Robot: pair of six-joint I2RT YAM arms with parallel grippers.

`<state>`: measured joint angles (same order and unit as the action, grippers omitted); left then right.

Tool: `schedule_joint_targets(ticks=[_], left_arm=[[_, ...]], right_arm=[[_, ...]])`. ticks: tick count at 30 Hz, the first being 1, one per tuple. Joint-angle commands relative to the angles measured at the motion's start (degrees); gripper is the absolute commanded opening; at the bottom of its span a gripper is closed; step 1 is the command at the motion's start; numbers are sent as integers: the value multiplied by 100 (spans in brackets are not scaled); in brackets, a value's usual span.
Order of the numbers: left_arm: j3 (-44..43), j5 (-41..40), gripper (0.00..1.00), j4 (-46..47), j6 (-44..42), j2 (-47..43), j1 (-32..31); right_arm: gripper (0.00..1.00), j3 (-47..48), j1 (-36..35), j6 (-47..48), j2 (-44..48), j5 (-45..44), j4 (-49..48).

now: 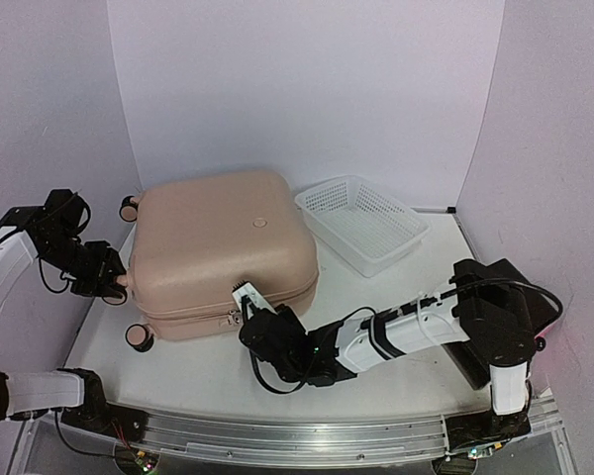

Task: Open, take out, and arrange the luggage

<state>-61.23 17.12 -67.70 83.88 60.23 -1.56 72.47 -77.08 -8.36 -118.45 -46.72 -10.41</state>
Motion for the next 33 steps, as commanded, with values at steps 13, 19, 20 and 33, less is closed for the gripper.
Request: schedule_joint_targets(ticks=[13,19,20,33], left_arm=[[515,-1408,30,-129,-571,29,22],[476,-1657,27,-143,-870,71,49],[450,-1659,26,-145,-926,91,51],[92,-1897,23,-111,-2058,566,51]], right_arm=[[0,-2000,1208,1174,2005,1247,74],[0,-2397,2229,2448,2436,3158,-92],[0,-2396,2432,2504,2481,3473,-100],[0,-1204,4035,2901,1399,6227,-271]])
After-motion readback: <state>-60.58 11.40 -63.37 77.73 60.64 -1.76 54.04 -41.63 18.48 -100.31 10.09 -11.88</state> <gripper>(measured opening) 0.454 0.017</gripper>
